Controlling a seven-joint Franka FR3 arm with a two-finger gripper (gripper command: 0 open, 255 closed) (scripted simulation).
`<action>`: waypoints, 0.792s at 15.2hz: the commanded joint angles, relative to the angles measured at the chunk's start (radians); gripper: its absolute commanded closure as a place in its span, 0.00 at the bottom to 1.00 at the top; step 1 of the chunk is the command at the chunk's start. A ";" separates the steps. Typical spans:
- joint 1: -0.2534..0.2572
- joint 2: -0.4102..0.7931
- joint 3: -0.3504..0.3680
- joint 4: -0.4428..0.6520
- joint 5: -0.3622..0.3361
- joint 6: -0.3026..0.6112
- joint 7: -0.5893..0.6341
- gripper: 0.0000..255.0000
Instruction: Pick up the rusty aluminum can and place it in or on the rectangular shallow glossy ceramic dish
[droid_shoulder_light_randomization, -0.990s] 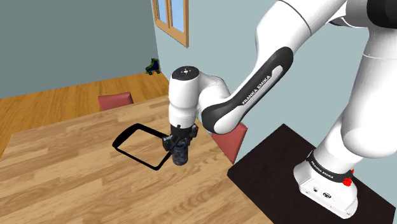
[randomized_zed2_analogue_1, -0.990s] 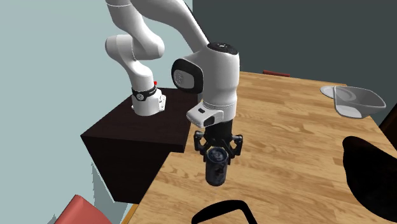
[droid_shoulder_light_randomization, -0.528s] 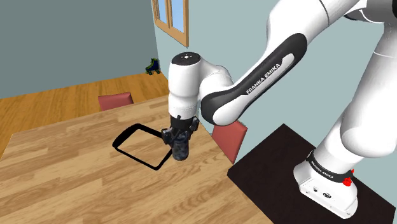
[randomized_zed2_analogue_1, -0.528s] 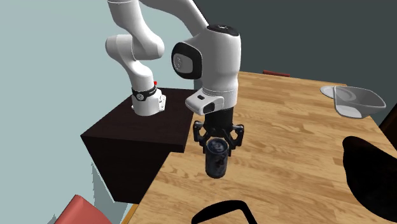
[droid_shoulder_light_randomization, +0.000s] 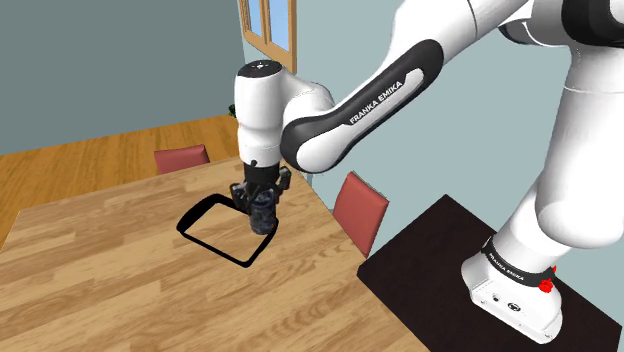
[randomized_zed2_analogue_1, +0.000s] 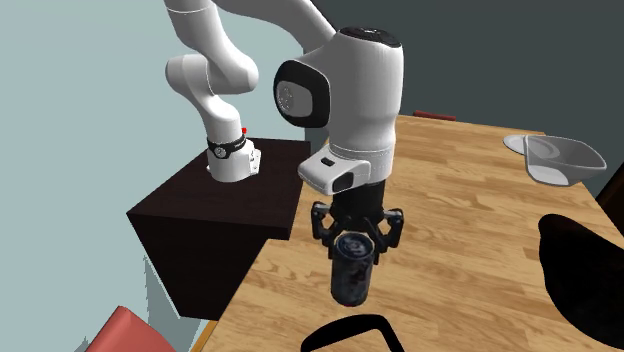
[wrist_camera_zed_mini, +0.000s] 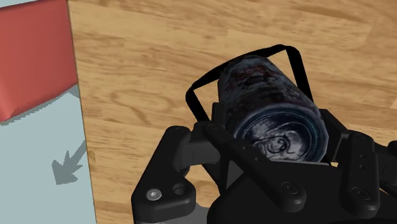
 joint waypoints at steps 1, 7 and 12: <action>0.019 0.074 -0.021 0.116 -0.031 -0.052 -0.007 1.00; 0.093 0.285 -0.072 0.471 -0.085 -0.208 -0.053 1.00; 0.166 0.458 -0.108 0.773 -0.109 -0.331 -0.103 1.00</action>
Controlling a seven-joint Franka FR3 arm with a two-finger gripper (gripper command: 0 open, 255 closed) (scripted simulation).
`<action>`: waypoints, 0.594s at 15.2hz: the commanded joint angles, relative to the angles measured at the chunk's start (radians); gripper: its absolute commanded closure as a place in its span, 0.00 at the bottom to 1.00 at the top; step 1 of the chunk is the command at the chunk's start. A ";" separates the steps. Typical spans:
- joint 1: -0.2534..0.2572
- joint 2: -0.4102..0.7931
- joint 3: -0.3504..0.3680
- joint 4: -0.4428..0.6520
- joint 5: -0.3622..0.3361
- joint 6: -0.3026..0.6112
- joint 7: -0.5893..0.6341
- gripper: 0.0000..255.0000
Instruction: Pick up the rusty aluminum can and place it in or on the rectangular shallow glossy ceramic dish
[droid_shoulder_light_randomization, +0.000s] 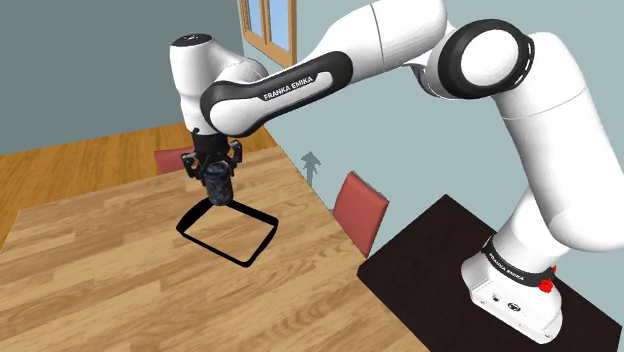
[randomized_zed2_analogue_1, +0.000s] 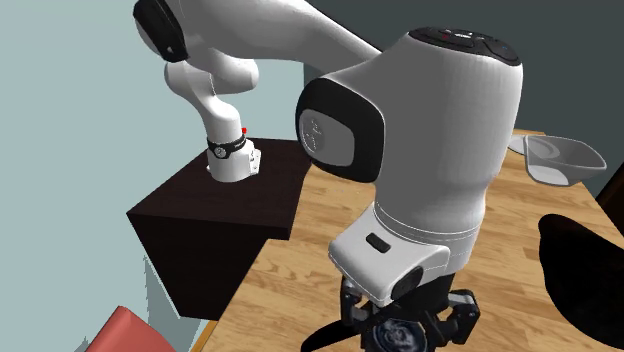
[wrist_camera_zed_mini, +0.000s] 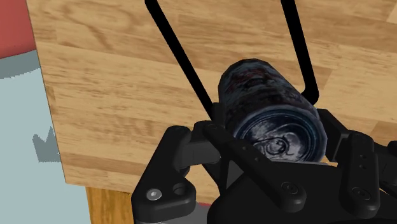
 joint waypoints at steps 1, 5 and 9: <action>0.010 0.027 -0.007 0.031 -0.006 -0.003 -0.003 1.00; 0.010 0.047 -0.015 0.009 -0.016 0.036 0.006 1.00; 0.012 0.069 -0.023 -0.007 -0.028 0.074 0.014 1.00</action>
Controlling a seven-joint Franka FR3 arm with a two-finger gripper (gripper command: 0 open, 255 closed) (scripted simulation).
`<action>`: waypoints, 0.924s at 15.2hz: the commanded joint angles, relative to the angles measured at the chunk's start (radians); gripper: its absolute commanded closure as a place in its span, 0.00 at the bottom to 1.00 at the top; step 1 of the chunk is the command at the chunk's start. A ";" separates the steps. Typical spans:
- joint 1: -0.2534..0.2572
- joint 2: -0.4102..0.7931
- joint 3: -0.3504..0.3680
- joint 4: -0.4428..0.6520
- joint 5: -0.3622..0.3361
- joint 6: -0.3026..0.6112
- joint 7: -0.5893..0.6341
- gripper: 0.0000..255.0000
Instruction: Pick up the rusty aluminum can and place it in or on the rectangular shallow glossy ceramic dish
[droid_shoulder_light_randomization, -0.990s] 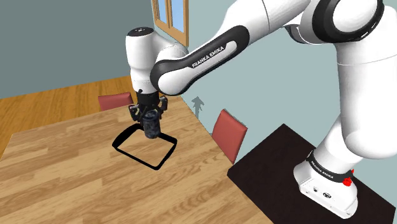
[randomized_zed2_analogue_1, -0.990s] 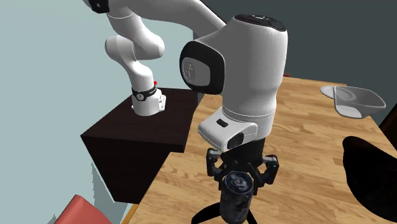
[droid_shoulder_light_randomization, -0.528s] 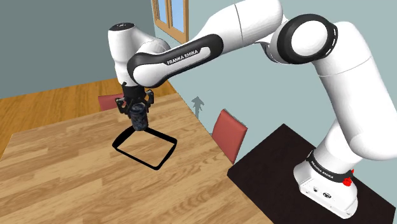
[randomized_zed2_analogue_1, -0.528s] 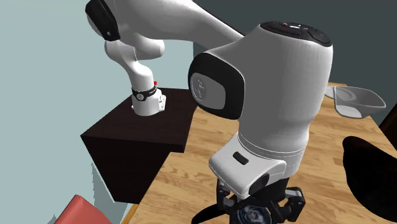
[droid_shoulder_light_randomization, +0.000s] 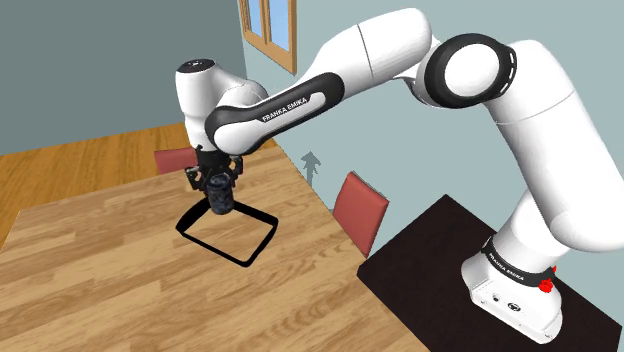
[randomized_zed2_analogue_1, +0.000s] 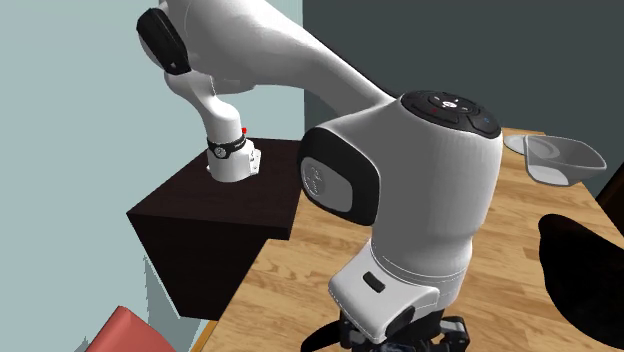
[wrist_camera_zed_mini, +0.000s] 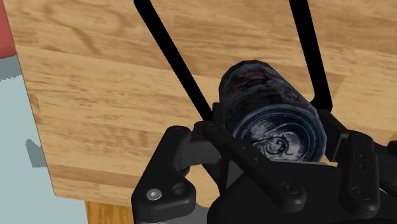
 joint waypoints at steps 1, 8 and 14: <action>0.001 0.010 -0.004 -0.010 -0.006 0.020 0.005 1.00; 0.008 0.056 -0.022 -0.024 -0.026 0.080 0.019 1.00; 0.009 0.066 -0.025 -0.026 -0.030 0.090 0.021 1.00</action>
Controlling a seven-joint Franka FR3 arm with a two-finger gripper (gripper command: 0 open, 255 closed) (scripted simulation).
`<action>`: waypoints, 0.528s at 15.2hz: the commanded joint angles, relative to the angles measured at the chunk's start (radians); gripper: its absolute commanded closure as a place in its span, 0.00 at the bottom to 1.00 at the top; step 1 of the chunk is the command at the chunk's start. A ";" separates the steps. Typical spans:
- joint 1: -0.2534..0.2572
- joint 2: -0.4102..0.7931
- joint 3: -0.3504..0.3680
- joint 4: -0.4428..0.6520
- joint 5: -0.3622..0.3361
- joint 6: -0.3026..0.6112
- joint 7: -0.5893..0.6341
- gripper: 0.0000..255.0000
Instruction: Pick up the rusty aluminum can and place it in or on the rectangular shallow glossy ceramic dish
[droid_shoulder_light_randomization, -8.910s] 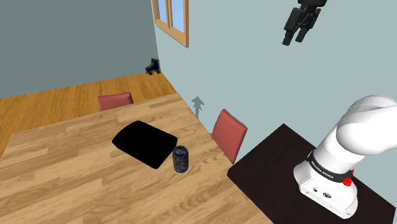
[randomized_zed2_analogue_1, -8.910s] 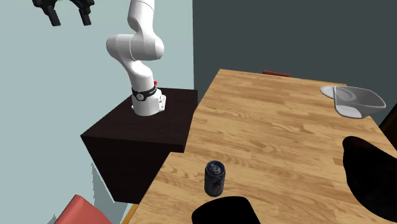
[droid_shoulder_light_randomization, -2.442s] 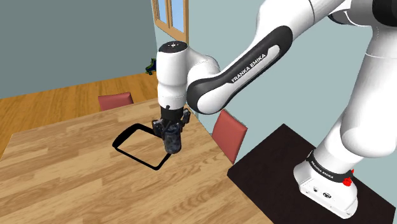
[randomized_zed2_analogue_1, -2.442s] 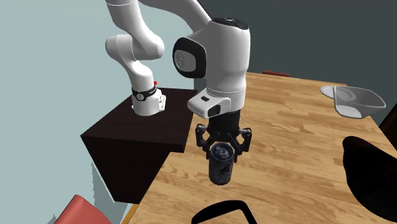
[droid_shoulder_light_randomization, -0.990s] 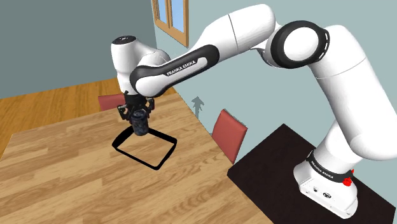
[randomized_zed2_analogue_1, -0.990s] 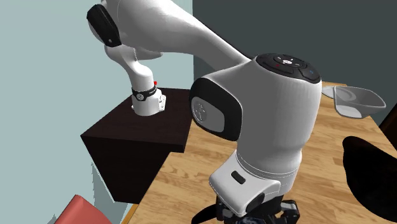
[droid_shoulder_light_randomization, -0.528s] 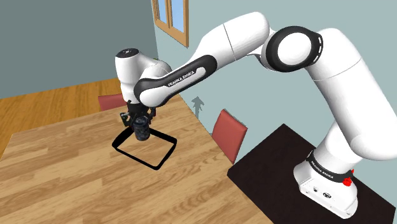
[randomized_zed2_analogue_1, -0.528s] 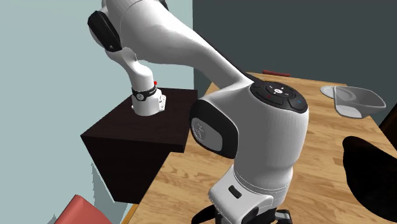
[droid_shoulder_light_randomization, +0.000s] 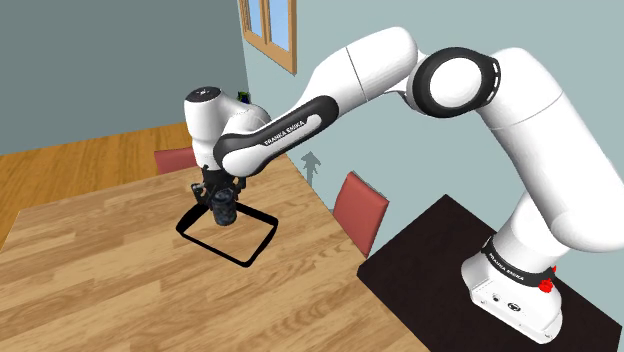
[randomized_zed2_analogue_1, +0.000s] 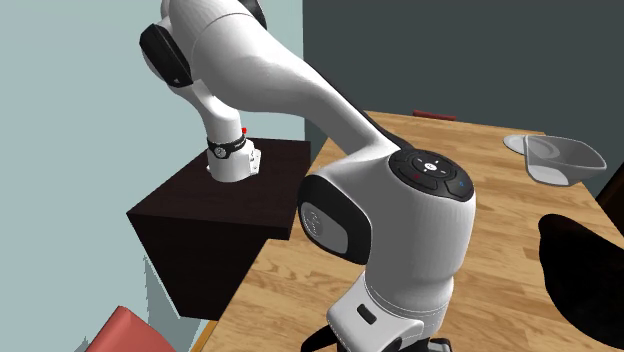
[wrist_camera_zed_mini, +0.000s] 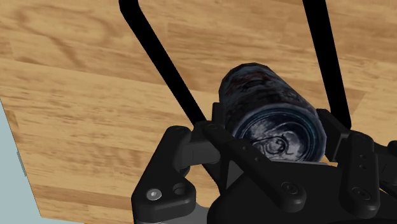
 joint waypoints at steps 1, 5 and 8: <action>0.000 0.000 0.000 0.001 0.000 0.000 0.000 1.00; 0.000 0.000 0.000 0.001 0.000 0.000 0.000 0.00; 0.000 0.000 0.000 0.001 0.000 0.000 0.000 0.00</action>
